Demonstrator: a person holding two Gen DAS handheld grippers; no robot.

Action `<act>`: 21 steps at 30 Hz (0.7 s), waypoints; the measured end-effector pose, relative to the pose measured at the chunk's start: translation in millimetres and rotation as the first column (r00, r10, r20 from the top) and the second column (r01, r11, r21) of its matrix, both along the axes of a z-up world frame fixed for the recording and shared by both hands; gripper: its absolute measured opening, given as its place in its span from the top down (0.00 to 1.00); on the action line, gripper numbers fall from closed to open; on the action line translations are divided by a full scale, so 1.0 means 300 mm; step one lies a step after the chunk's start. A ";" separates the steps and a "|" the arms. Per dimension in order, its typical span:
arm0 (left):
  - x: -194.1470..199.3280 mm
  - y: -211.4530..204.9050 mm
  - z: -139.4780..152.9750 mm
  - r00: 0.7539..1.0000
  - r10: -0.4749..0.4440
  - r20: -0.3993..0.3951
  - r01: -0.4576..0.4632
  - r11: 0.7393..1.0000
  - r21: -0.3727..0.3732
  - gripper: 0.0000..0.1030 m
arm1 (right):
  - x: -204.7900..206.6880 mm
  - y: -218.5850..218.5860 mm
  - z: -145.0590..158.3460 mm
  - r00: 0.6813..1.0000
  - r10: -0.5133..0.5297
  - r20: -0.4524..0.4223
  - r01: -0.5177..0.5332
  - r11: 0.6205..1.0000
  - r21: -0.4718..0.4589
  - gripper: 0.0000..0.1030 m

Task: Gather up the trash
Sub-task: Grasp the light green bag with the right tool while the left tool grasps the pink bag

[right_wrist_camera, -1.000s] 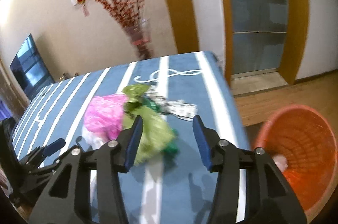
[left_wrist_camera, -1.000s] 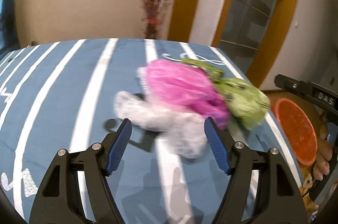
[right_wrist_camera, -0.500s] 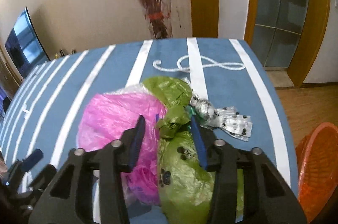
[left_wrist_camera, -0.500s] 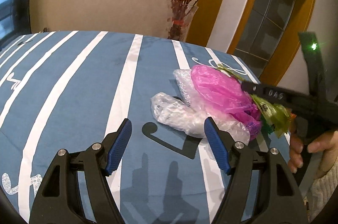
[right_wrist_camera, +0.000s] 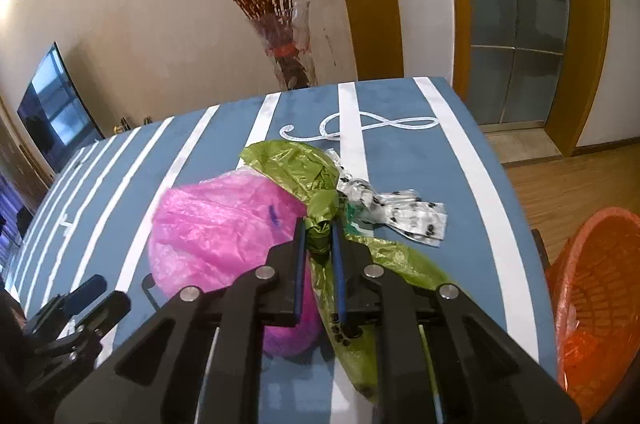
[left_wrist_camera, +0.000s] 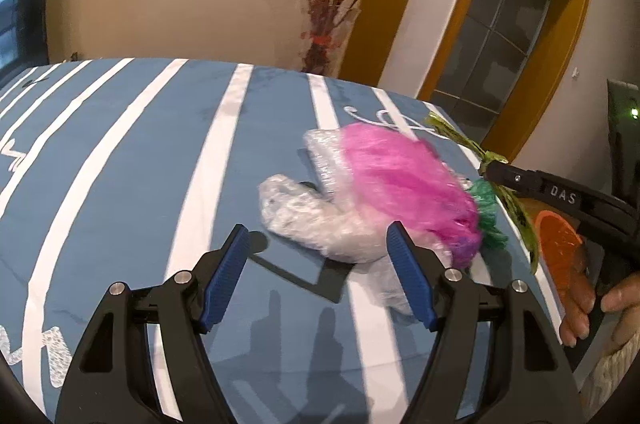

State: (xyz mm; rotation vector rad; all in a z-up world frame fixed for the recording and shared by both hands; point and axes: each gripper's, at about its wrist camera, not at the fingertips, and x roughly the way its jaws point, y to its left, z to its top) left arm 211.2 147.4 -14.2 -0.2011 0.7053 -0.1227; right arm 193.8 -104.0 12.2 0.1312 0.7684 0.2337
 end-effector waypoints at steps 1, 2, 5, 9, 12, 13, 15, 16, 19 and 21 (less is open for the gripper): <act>0.001 -0.012 0.006 1.000 -0.008 0.004 0.008 1.000 -0.001 0.32 | -0.011 -0.012 0.004 1.000 -0.004 0.008 0.004 1.000 0.003 0.87; 0.001 -0.026 0.013 1.000 -0.016 0.008 0.016 1.000 -0.001 0.32 | -0.019 -0.023 0.009 1.000 -0.010 0.016 0.010 1.000 0.004 0.87; 0.009 -0.081 0.037 0.999 -0.045 0.021 0.045 0.999 -0.001 0.32 | -0.051 -0.076 0.023 0.999 -0.039 0.030 0.038 0.999 0.017 0.87; 0.030 -0.189 0.055 0.995 -0.092 0.033 0.092 0.996 0.015 0.32 | -0.094 -0.168 0.032 0.996 -0.086 0.039 0.084 0.995 0.050 0.87; 0.055 -0.286 0.043 0.992 -0.122 0.027 0.121 0.991 0.058 0.32 | -0.125 -0.235 0.028 0.992 -0.118 0.037 0.115 0.991 0.069 0.87; 0.069 -0.330 0.034 0.991 -0.129 0.022 0.127 0.988 0.086 0.32 | -0.134 -0.262 0.024 0.991 -0.129 0.034 0.127 0.989 0.076 0.87; 0.086 -0.375 0.020 0.991 -0.131 0.016 0.128 0.984 0.125 0.32 | -0.152 -0.306 0.015 0.989 -0.149 0.025 0.146 0.985 0.086 0.87; 0.102 -0.403 0.007 0.992 -0.128 0.011 0.124 0.980 0.158 0.32 | -0.158 -0.324 0.010 0.987 -0.157 0.020 0.155 0.984 0.091 0.87; 0.137 -0.444 -0.034 0.994 -0.111 -0.018 0.113 0.970 0.213 0.32 | -0.172 -0.381 -0.009 0.983 -0.182 0.002 0.181 0.978 0.100 0.87; 0.157 -0.446 -0.066 0.994 -0.101 -0.050 0.109 0.969 0.220 0.38 | -0.184 -0.413 -0.021 0.981 -0.195 -0.006 0.194 0.975 0.107 0.87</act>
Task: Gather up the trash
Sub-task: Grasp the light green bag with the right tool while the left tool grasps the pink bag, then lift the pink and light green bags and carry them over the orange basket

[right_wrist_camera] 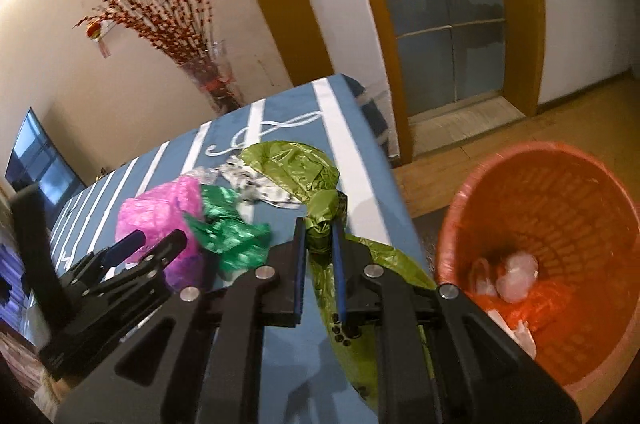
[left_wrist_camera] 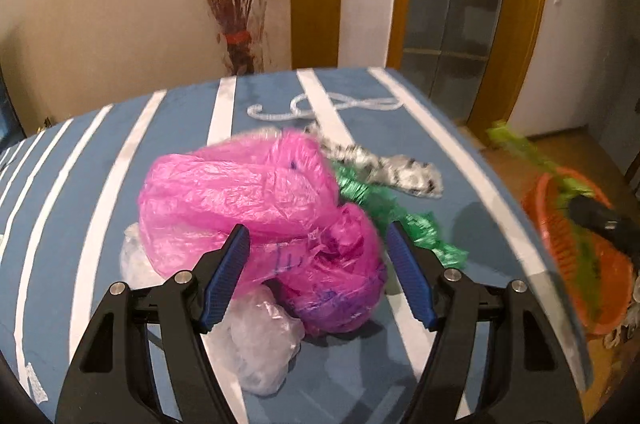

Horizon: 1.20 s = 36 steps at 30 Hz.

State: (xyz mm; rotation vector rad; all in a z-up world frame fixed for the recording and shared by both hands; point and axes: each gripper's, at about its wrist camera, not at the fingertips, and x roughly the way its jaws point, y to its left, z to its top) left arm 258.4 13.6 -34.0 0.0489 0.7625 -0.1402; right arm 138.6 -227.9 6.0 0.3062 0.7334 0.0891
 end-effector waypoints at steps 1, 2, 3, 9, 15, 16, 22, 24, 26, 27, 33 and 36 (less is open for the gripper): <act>0.007 0.004 -0.014 1.000 0.002 -0.016 -0.002 1.000 -0.008 0.42 | -0.004 -0.012 -0.005 1.000 -0.005 -0.002 0.005 1.000 0.003 0.87; 0.012 0.011 -0.026 1.000 0.000 -0.028 -0.001 1.000 -0.025 0.44 | -0.007 -0.019 -0.010 1.000 -0.008 -0.005 0.008 1.000 0.005 0.87; 0.013 0.014 -0.030 1.000 -0.001 -0.027 0.000 0.999 -0.036 0.52 | -0.012 -0.030 -0.016 1.000 -0.012 -0.007 0.012 1.000 0.007 0.87; 0.000 0.013 -0.013 0.999 -0.046 0.001 0.046 0.995 -0.090 0.90 | -0.047 -0.060 -0.028 1.000 -0.019 -0.007 0.019 1.000 0.017 0.87; -0.044 0.034 0.037 0.997 -0.060 0.041 0.065 0.987 -0.144 0.98 | -0.086 -0.075 -0.004 1.000 -0.026 0.014 0.026 0.999 0.020 0.87; -0.057 0.038 0.052 0.997 -0.062 0.054 0.070 0.986 -0.150 0.98 | -0.092 -0.080 0.001 0.999 -0.027 0.018 0.027 0.999 0.022 0.87; -0.086 0.058 0.088 0.995 -0.071 0.074 0.082 0.983 -0.166 1.00 | -0.125 -0.088 0.025 0.999 -0.026 0.037 0.025 0.999 0.028 0.87; -0.086 0.064 0.087 0.995 -0.067 0.075 0.078 0.985 -0.152 1.00 | -0.131 -0.090 0.027 0.999 -0.023 0.039 0.022 0.999 0.028 0.87; -0.081 0.062 0.078 0.996 -0.067 0.059 0.074 0.988 -0.138 1.00 | -0.134 -0.092 0.027 0.999 -0.023 0.039 0.022 0.999 0.028 0.87; -0.070 0.061 0.066 0.997 -0.071 0.031 0.075 0.985 -0.154 0.99 | -0.133 -0.093 0.024 0.999 -0.023 0.037 0.022 0.999 0.030 0.87; -0.089 0.000 0.034 0.996 -0.083 0.026 0.085 0.989 -0.117 0.46 | -0.129 -0.098 0.004 0.999 -0.028 0.016 0.027 0.999 0.031 0.87; -0.089 -0.039 0.010 0.996 -0.094 0.009 0.094 0.992 -0.080 0.45 | -0.130 -0.106 -0.002 0.999 -0.032 0.010 0.032 0.999 0.033 0.87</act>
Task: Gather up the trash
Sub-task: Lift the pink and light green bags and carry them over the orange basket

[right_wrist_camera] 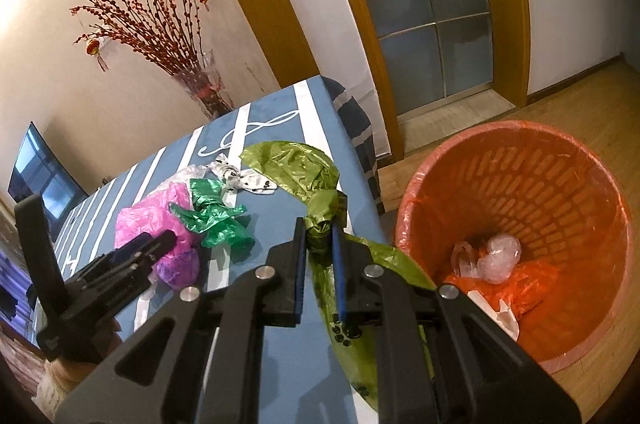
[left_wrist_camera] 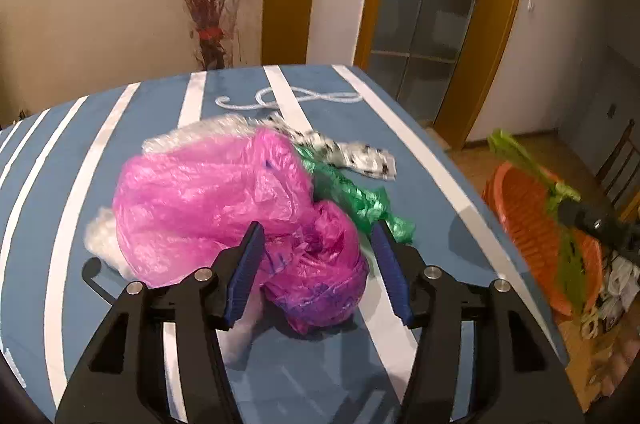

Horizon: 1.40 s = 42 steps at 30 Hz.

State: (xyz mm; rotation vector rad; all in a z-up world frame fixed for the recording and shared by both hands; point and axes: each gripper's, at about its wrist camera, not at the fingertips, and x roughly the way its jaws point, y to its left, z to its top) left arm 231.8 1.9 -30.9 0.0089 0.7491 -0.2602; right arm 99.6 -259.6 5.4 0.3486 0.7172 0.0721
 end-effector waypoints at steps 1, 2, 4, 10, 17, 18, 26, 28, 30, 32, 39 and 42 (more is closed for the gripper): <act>0.002 -0.016 -0.013 1.000 0.002 -0.004 -0.001 1.000 0.026 0.44 | 0.000 -0.003 -0.002 1.000 -0.001 -0.001 0.001 1.000 0.002 0.87; 0.004 -0.029 -0.026 1.000 0.007 -0.008 -0.007 0.999 0.054 0.44 | -0.001 -0.006 -0.004 1.000 -0.001 -0.002 0.001 1.000 0.004 0.87; 0.011 -0.039 -0.044 1.000 0.017 -0.009 -0.016 0.996 0.085 0.44 | -0.001 -0.009 -0.007 1.000 -0.002 -0.004 0.002 1.000 0.003 0.87; 0.010 -0.061 -0.056 1.000 0.019 0.001 -0.018 0.992 0.129 0.56 | -0.003 -0.011 -0.017 1.000 -0.001 -0.010 0.001 1.000 0.007 0.87; 0.004 -0.034 -0.040 1.000 -0.010 0.010 0.010 0.998 0.058 0.80 | -0.012 -0.004 -0.011 1.000 0.004 -0.009 -0.004 1.000 0.006 0.87; -0.001 -0.023 -0.030 1.000 -0.009 0.014 0.009 0.999 0.042 0.81 | -0.015 -0.005 -0.007 1.000 0.003 -0.006 -0.003 1.000 0.006 0.87; -0.045 0.020 0.065 0.999 0.006 0.050 -0.005 1.000 -0.028 0.83 | -0.052 -0.011 0.039 1.000 0.005 0.030 -0.006 1.000 0.013 0.87; -0.065 0.025 0.093 0.998 0.006 0.069 -0.003 0.999 -0.034 0.83 | -0.061 -0.011 0.054 0.999 0.006 0.039 -0.006 1.000 0.014 0.87; -0.078 0.028 0.119 0.996 0.005 0.084 -0.002 0.999 -0.040 0.83 | -0.075 -0.011 0.070 0.999 0.006 0.049 -0.006 1.000 0.015 0.87; -0.093 0.028 0.148 0.995 0.002 0.098 0.003 0.999 -0.049 0.83 | -0.087 -0.012 0.086 0.998 0.005 0.057 -0.005 1.000 0.015 0.87; -0.158 -0.020 0.240 0.988 -0.037 0.152 0.047 0.997 -0.067 0.83 | -0.148 -0.047 0.144 0.995 -0.016 0.097 0.014 1.000 0.015 0.87; -0.178 -0.059 0.264 0.985 -0.062 0.163 0.075 0.994 -0.074 0.83 | -0.178 -0.079 0.163 0.993 -0.034 0.110 0.032 0.999 0.016 0.87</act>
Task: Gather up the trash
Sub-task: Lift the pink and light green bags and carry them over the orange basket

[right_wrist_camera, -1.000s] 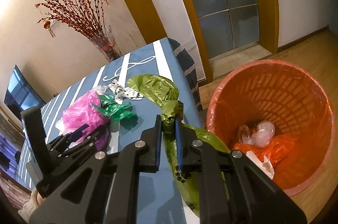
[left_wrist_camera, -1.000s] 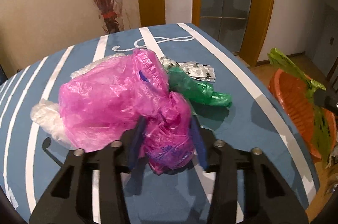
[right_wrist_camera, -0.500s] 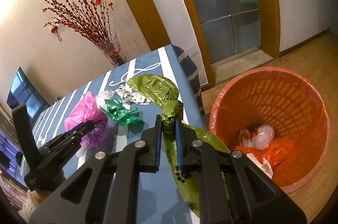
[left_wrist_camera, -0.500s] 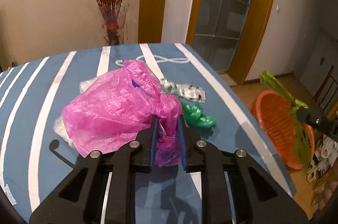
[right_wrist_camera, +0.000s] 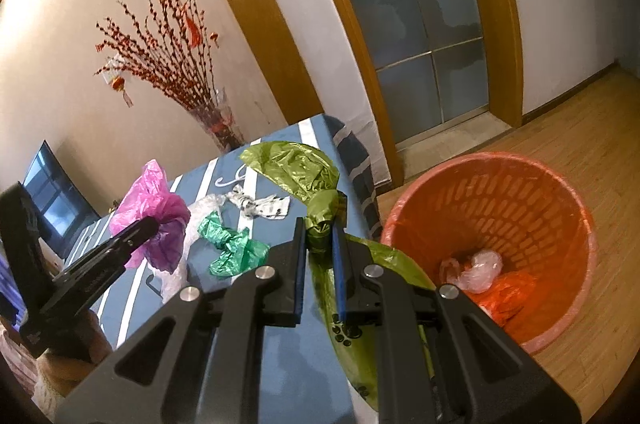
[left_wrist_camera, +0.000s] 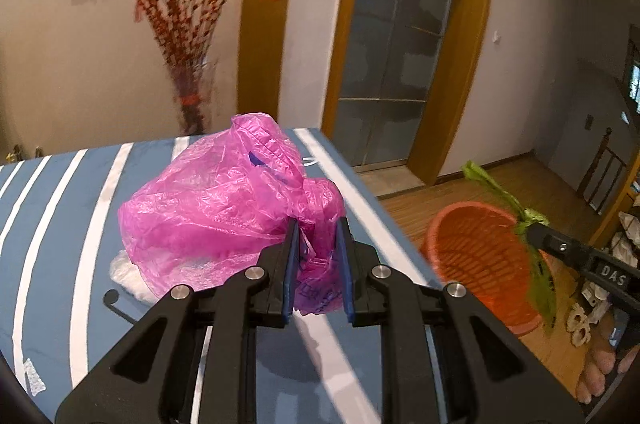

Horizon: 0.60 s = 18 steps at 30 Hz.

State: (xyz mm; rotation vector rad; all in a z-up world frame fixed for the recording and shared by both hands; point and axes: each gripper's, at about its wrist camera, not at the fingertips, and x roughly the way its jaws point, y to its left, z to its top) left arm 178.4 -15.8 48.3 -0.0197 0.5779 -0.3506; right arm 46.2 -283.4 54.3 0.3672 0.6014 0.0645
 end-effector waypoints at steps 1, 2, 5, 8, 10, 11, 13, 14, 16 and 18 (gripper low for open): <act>-0.009 -0.021 0.010 1.000 -0.014 0.005 0.014 1.000 -0.002 0.83 | -0.008 -0.012 0.003 1.000 -0.007 0.003 0.007 1.000 -0.001 0.87; -0.013 -0.036 0.015 1.000 -0.024 0.008 0.024 1.000 -0.004 0.83 | -0.020 -0.028 0.009 1.000 -0.018 0.007 0.018 1.000 -0.002 0.87; -0.026 -0.095 0.027 0.998 -0.065 0.007 0.065 0.998 -0.017 0.83 | -0.047 -0.069 0.017 0.999 -0.048 0.016 0.048 0.999 -0.008 0.87; -0.035 -0.157 0.033 0.995 -0.105 0.003 0.105 0.994 -0.029 0.83 | -0.073 -0.114 0.027 0.996 -0.085 0.027 0.086 0.996 -0.021 0.87; -0.041 -0.198 0.035 0.992 -0.130 0.000 0.130 0.991 -0.036 0.83 | -0.086 -0.145 0.032 0.993 -0.109 0.035 0.110 0.993 -0.028 0.87; -0.043 -0.210 0.035 0.990 -0.139 -0.001 0.139 0.990 -0.039 0.83 | -0.091 -0.158 0.033 0.992 -0.119 0.037 0.120 0.992 -0.030 0.87; -0.047 -0.250 0.034 0.986 -0.167 -0.005 0.167 0.985 -0.047 0.83 | -0.105 -0.195 0.033 0.988 -0.146 0.044 0.147 0.989 -0.031 0.87; -0.050 -0.267 0.035 0.984 -0.178 -0.005 0.178 0.983 -0.049 0.83 | -0.110 -0.209 0.033 0.987 -0.157 0.046 0.158 0.987 -0.030 0.87; -0.050 -0.305 0.032 0.979 -0.204 -0.005 0.204 0.978 -0.053 0.83 | -0.118 -0.248 0.028 0.982 -0.181 0.048 0.182 0.983 -0.024 0.87; -0.049 -0.341 0.027 0.974 -0.228 -0.007 0.227 0.972 -0.057 0.83 | -0.124 -0.275 0.023 0.979 -0.199 0.049 0.200 0.980 -0.022 0.87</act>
